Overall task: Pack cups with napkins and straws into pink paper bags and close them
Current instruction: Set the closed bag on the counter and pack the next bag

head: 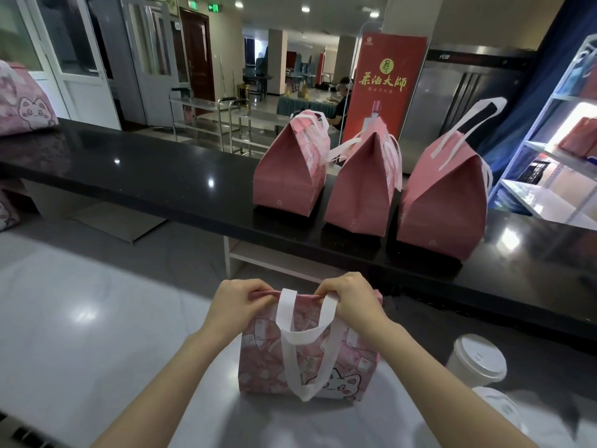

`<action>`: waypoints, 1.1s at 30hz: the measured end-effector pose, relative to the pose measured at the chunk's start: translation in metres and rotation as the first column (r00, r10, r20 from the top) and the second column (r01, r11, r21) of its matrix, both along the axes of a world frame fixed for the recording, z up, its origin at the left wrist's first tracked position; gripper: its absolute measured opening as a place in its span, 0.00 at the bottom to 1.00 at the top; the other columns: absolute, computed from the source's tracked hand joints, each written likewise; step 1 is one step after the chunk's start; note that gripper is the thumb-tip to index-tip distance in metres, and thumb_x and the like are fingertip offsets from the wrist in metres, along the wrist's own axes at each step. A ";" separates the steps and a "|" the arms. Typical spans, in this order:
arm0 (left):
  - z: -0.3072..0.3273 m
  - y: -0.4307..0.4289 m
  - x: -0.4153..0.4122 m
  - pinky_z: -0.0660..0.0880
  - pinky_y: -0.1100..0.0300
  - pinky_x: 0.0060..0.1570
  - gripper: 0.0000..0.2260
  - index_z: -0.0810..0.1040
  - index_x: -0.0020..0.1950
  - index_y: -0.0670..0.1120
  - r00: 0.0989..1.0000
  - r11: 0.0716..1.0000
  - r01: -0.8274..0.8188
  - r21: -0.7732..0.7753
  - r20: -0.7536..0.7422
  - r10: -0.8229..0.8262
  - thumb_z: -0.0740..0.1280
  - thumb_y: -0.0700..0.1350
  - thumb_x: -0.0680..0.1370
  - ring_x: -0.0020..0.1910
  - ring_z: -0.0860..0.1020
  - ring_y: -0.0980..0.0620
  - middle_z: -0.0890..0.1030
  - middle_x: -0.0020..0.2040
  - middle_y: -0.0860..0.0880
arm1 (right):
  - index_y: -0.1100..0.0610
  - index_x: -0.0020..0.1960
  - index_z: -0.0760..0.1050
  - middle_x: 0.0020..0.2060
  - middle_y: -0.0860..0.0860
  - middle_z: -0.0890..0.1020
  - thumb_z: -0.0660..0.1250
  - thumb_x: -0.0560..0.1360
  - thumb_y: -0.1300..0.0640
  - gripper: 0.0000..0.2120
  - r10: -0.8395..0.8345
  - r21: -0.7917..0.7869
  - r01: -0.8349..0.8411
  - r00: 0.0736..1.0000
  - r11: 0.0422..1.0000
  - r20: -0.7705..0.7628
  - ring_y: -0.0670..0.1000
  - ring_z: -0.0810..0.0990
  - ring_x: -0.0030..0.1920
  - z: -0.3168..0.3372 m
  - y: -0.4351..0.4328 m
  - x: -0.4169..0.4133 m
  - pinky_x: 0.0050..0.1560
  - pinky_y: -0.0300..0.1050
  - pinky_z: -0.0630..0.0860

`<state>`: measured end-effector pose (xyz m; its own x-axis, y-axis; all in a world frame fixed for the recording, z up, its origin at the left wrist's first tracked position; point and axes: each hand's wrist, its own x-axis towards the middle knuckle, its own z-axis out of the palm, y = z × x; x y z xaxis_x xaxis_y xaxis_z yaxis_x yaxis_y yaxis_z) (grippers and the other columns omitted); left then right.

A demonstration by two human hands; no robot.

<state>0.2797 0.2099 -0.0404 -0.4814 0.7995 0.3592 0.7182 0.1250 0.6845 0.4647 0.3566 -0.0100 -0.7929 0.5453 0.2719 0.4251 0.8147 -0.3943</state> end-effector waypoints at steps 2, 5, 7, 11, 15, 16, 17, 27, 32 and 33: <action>-0.001 -0.002 -0.005 0.79 0.63 0.43 0.04 0.86 0.45 0.52 0.999 0.999 -0.018 0.027 -0.042 0.020 0.75 0.48 0.72 0.39 0.79 0.62 0.82 0.38 0.61 | 0.51 0.47 0.84 0.42 0.44 0.85 0.70 0.74 0.57 0.04 -0.001 0.002 0.001 1.000 1.000 -0.027 0.42 0.75 0.42 -0.001 0.000 -0.004 0.60 0.33 0.64; -0.006 -0.012 -0.019 0.80 0.60 0.43 0.04 0.86 0.45 0.52 0.999 0.996 -0.041 0.079 -0.030 0.044 0.75 0.47 0.72 0.40 0.80 0.61 0.83 0.39 0.60 | 0.48 0.58 0.79 0.53 0.42 0.82 0.71 0.73 0.55 0.13 -0.055 -0.027 0.054 0.998 0.998 -0.029 0.42 0.77 0.55 -0.001 0.003 -0.004 0.72 0.46 0.57; -0.010 -0.023 -0.029 0.81 0.60 0.42 0.04 0.86 0.45 0.54 0.997 0.992 -0.071 0.107 0.035 0.068 0.76 0.46 0.71 0.40 0.80 0.61 0.82 0.38 0.62 | 0.48 0.63 0.76 0.59 0.43 0.80 0.74 0.71 0.54 0.21 -0.135 -0.053 0.132 0.989 0.990 -0.056 0.45 0.75 0.61 -0.003 0.005 0.003 0.70 0.51 0.64; -0.013 -0.048 -0.033 0.77 0.65 0.37 0.08 0.83 0.40 0.59 0.980 0.970 -0.173 0.169 0.131 0.152 0.77 0.46 0.70 0.40 0.80 0.63 0.82 0.37 0.64 | 0.47 0.67 0.72 0.69 0.44 0.71 0.74 0.71 0.54 0.26 -0.264 -0.146 0.246 0.957 0.958 -0.121 0.46 0.68 0.69 -0.015 -0.009 0.015 0.70 0.49 0.67; -0.014 -0.072 -0.016 0.71 0.73 0.36 0.10 0.82 0.38 0.61 0.962 0.940 -0.253 0.228 0.159 0.220 0.78 0.46 0.68 0.38 0.79 0.63 0.82 0.37 0.65 | 0.49 0.65 0.74 0.68 0.45 0.72 0.71 0.73 0.53 0.21 -0.248 -0.241 0.225 0.966 0.944 -0.069 0.46 0.70 0.67 -0.040 -0.047 0.010 0.67 0.46 0.68; -0.016 -0.077 -0.011 0.71 0.74 0.37 0.09 0.82 0.38 0.60 0.957 0.933 -0.273 0.236 0.169 0.238 0.77 0.46 0.68 0.38 0.79 0.63 0.82 0.36 0.65 | 0.49 0.65 0.73 0.67 0.44 0.72 0.71 0.74 0.53 0.20 -0.241 -0.263 0.219 0.969 0.940 -0.055 0.46 0.70 0.67 -0.046 -0.057 0.009 0.66 0.44 0.68; -0.017 -0.082 -0.006 0.71 0.73 0.37 0.08 0.82 0.38 0.59 0.949 0.924 -0.298 0.241 0.177 0.260 0.77 0.46 0.69 0.38 0.79 0.63 0.82 0.35 0.64 | 0.49 0.66 0.73 0.67 0.45 0.72 0.70 0.74 0.52 0.21 -0.231 -0.287 0.210 0.972 0.934 -0.038 0.46 0.70 0.66 -0.051 -0.068 0.008 0.66 0.42 0.67; -0.016 -0.136 0.071 0.71 0.75 0.36 0.04 0.83 0.40 0.53 0.866 0.848 -0.482 0.220 0.269 0.422 0.75 0.51 0.71 0.35 0.79 0.63 0.82 0.33 0.60 | 0.41 0.74 0.57 0.75 0.44 0.53 0.72 0.64 0.36 0.44 -0.036 -0.580 -0.017 0.996 0.815 -0.080 0.45 0.54 0.75 -0.091 -0.183 0.010 0.70 0.39 0.56; -0.026 -0.179 0.084 0.75 0.72 0.49 0.09 0.82 0.54 0.53 0.905 0.952 -0.249 0.177 0.394 0.163 0.69 0.54 0.76 0.50 0.80 0.64 0.83 0.48 0.61 | 0.31 0.73 0.41 0.73 0.37 0.39 0.76 0.63 0.46 0.53 -0.107 -0.550 0.038 0.990 0.834 -0.094 0.48 0.53 0.75 -0.117 -0.218 0.025 0.66 0.42 0.65; -0.030 -0.187 0.080 0.73 0.72 0.52 0.11 0.80 0.58 0.52 0.908 0.964 -0.215 0.154 0.395 0.140 0.69 0.52 0.77 0.53 0.79 0.64 0.83 0.52 0.59 | 0.31 0.72 0.44 0.73 0.36 0.40 0.76 0.65 0.48 0.51 -0.159 -0.520 0.072 0.979 0.851 -0.125 0.48 0.56 0.74 -0.118 -0.223 0.026 0.62 0.41 0.68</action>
<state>0.3598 0.0232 -0.0703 -0.7384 0.6232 0.2578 0.3788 0.0670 0.9231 0.4908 0.1338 -0.1281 -0.6858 0.7264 0.0451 0.4007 0.4285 -0.8098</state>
